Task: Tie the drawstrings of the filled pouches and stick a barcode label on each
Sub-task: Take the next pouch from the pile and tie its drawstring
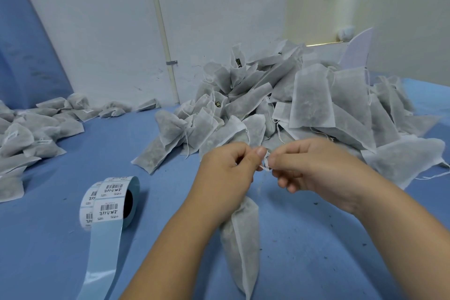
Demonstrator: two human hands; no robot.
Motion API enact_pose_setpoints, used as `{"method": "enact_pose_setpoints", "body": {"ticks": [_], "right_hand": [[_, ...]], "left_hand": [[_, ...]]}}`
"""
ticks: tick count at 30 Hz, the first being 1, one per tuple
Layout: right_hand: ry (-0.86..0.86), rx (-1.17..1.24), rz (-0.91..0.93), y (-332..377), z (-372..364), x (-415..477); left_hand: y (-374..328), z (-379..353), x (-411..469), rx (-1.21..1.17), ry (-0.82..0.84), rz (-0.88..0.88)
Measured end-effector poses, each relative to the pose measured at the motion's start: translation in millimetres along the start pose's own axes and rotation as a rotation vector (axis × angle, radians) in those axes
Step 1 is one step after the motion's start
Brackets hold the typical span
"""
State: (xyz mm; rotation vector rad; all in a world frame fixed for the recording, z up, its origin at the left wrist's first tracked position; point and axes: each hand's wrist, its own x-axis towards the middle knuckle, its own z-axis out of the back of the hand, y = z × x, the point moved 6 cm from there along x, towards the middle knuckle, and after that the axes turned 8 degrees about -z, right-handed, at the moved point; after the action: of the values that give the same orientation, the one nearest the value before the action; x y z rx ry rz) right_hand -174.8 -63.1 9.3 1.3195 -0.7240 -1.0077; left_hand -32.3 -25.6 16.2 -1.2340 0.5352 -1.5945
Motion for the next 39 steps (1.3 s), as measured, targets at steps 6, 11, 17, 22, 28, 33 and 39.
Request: {"method": "enact_pose_setpoints", "body": {"ticks": [6,11,17,22,28,33,39], "right_hand": [[0.035,0.112,0.002,0,-4,2],[-0.052,0.079,0.089,3,0,3],[-0.141,0.01,0.233,12,3,-2],[-0.196,-0.097,0.342,22,2,-10],[-0.24,-0.129,0.387,28,4,-17],[-0.212,-0.194,0.384,26,-3,-17],[-0.164,-0.166,0.342,24,-1,-12]], "left_hand": [[2,-3,0,-0.055,0.009,0.026],[0,-8,-1,-0.204,0.006,0.047],[0,-11,-2,-0.33,-0.008,0.102],[2,-8,-3,-0.386,-0.031,0.137],[2,-8,-2,-0.395,-0.048,0.138],[1,-7,-2,-0.348,-0.051,0.1],[1,-4,-1,-0.209,-0.065,0.039]]}}
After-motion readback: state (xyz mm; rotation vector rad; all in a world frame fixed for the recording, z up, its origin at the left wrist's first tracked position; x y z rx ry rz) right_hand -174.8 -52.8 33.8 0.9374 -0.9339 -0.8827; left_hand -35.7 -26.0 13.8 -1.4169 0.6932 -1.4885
